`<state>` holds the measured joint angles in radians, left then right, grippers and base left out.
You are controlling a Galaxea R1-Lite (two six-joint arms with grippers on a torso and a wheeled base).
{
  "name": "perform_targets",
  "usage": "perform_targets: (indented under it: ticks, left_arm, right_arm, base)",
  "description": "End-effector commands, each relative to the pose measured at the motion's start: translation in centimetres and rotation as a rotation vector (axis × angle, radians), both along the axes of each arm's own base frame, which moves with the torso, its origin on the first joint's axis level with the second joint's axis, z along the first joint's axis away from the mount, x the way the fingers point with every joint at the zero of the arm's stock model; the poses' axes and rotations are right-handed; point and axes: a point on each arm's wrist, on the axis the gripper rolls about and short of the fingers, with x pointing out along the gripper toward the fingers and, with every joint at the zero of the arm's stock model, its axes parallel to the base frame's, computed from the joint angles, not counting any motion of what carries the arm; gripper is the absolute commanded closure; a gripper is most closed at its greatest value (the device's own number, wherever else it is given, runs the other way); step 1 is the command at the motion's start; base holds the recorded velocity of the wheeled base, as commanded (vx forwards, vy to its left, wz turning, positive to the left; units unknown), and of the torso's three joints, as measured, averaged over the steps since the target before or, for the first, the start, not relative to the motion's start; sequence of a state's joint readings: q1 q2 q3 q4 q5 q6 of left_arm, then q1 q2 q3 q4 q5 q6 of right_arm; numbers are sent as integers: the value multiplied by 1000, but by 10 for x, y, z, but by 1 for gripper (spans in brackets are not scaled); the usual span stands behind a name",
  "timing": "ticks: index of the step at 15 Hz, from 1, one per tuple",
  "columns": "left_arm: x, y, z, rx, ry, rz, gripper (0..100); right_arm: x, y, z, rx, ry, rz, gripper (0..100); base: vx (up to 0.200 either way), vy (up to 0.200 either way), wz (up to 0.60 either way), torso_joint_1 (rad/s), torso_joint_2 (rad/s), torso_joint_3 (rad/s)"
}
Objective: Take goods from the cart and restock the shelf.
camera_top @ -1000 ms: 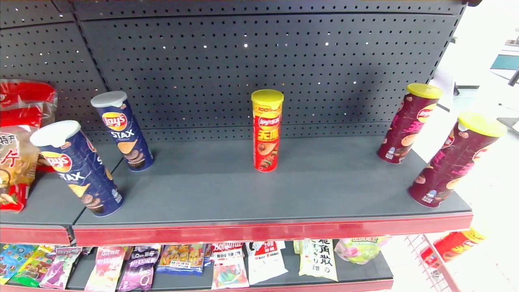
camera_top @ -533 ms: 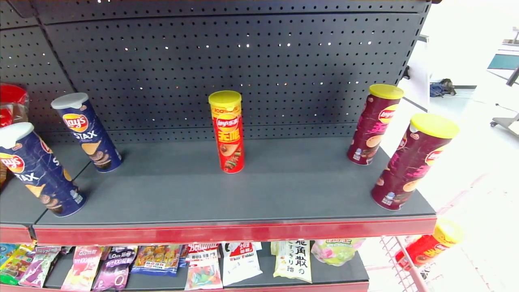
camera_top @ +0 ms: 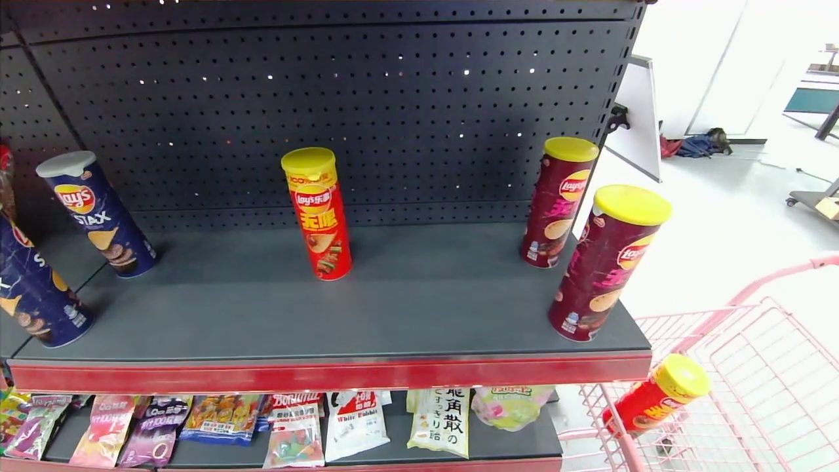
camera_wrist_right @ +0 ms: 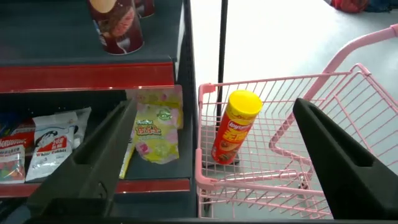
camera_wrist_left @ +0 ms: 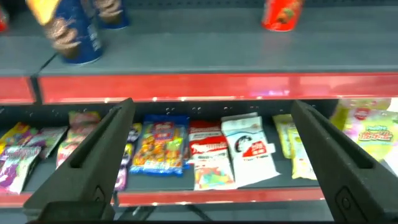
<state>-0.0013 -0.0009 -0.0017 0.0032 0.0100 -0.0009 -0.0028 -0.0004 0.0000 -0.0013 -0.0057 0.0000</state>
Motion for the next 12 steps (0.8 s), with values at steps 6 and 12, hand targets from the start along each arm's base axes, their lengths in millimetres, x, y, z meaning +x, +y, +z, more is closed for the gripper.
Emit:
perform_targets:
  ticks: [6,12]
  left_arm:
    - [0,0,0,-1,1,2,0]
    - [0,0,0,-1,1,2,0]
  right_arm:
    - [0,0,0,0,0,1,0]
    - [0,0,0,0,0,1,0]
  base:
    - [0,0,-500,2,3,2]
    - [0,0,-300,0,1,0]
